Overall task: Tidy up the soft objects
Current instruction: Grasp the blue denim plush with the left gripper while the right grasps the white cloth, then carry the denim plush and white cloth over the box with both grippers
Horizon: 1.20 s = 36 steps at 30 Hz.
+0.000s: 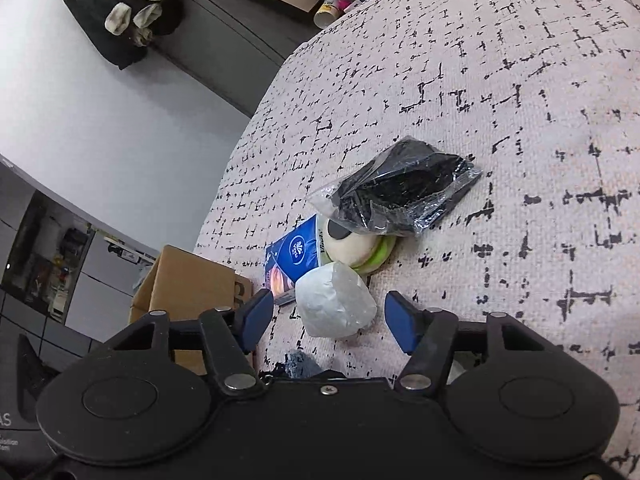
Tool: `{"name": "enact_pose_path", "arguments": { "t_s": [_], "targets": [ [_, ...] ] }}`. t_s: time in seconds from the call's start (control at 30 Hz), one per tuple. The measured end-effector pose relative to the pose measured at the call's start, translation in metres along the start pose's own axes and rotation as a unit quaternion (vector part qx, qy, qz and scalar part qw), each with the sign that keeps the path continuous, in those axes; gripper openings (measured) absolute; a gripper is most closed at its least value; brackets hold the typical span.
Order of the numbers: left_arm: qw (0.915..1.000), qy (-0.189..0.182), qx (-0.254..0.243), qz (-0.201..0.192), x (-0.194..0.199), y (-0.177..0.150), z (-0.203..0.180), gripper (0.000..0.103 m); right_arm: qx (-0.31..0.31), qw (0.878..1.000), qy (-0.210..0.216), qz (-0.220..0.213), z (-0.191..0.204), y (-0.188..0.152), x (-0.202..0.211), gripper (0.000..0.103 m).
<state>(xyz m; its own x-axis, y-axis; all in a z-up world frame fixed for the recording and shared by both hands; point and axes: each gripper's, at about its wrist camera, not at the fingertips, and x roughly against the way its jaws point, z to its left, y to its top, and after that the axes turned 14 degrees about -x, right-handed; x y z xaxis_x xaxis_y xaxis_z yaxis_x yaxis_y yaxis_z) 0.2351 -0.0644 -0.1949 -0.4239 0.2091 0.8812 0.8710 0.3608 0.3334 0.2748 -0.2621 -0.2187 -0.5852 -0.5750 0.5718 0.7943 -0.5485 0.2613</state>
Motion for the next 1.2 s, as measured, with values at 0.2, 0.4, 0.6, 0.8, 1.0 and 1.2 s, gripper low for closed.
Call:
{"name": "enact_pose_path", "arguments": {
  "t_s": [0.2, 0.4, 0.6, 0.8, 1.0, 1.2],
  "targets": [
    [0.9999, 0.000, -0.009, 0.005, -0.002, 0.001, 0.000, 0.035, -0.033, 0.999, 0.005, 0.017, -0.009, 0.001, -0.006, 0.026],
    [0.9999, -0.004, -0.016, -0.005, 0.009, -0.002, -0.001, 0.034, -0.028, 1.000, 0.012, -0.004, -0.008, 0.003, 0.021, 0.021],
    [0.9995, -0.006, -0.028, -0.015, 0.026, -0.009, -0.005, 0.034, -0.024, 0.999, 0.016, -0.030, -0.002, 0.004, 0.049, 0.020],
    [0.9981, -0.012, -0.041, -0.044, 0.053, -0.010, -0.010, 0.034, -0.011, 0.999, 0.019, -0.039, 0.011, 0.002, 0.061, 0.020],
    [0.9963, -0.013, -0.052, -0.067, 0.077, -0.007, -0.009, 0.034, 0.002, 0.999, 0.024, -0.045, 0.025, -0.002, 0.072, 0.020],
    [0.9941, -0.013, -0.062, -0.088, 0.103, -0.004, -0.001, 0.034, 0.018, 0.998, 0.030, -0.051, 0.044, -0.009, 0.077, 0.020]
  ]
}}
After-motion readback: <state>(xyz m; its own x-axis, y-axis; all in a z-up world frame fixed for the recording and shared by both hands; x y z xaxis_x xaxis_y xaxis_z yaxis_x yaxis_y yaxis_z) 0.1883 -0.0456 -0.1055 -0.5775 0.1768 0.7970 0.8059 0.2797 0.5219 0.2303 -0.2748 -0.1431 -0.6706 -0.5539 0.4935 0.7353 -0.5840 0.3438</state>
